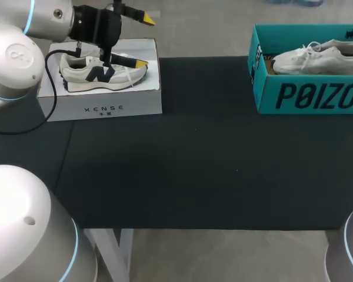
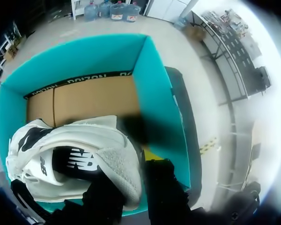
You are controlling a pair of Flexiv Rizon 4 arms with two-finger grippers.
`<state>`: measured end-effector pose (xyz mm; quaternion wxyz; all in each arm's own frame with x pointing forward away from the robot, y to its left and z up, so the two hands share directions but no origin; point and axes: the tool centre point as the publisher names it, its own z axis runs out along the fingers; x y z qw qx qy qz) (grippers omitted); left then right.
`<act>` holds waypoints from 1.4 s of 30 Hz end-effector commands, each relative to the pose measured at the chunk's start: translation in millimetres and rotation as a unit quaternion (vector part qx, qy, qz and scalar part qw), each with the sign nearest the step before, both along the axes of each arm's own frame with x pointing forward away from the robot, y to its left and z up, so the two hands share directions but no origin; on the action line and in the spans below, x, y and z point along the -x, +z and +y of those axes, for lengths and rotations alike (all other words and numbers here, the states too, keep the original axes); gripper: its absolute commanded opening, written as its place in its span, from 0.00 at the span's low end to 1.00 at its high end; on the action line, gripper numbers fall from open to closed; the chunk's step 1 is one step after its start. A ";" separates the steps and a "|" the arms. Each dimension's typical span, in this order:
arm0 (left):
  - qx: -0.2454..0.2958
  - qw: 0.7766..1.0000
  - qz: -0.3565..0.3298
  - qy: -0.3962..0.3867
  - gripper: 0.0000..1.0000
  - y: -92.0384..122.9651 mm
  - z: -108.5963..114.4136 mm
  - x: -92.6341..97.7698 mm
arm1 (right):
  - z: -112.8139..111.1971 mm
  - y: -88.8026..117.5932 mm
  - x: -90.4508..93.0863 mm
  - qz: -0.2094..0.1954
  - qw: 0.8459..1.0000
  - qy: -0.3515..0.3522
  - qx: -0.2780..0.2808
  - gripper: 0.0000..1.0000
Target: Take the shoe out of the shoebox, open the shoe tongue, remove and reinsert the insole, then place the shoe into the shoebox
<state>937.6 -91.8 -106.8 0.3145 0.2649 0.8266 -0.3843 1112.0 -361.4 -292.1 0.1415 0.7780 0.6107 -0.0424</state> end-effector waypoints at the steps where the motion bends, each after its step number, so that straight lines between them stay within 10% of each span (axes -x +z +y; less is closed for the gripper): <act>1: -0.002 1.000 0.000 0.000 1.00 0.2 -0.4 -0.5 | -2.5 -16.3 -6.0 0.009 1.000 -0.002 0.006 0.00; 38: -0.002 1.000 0.000 0.000 1.00 0.2 -0.4 -0.5 | -17.1 -73.1 22.9 0.078 0.996 -0.031 0.019 0.00; 39: -0.002 1.000 0.000 0.000 1.00 0.2 -0.4 -0.5 | -17.4 -73.2 23.5 0.079 0.996 -0.030 0.021 0.04; 40: -0.002 1.000 0.000 0.000 1.00 0.2 -0.4 -0.5 | -17.5 -72.0 24.8 0.081 0.996 -0.028 0.030 0.69; 41: -0.002 1.000 0.000 0.000 1.00 0.2 -0.4 -0.5 | -17.4 -68.5 26.5 0.079 0.996 -0.026 0.030 1.00; 42: -0.002 1.000 0.000 0.000 1.00 0.2 -0.4 -0.5 | -17.9 -63.6 28.5 0.077 0.996 -0.027 0.025 1.00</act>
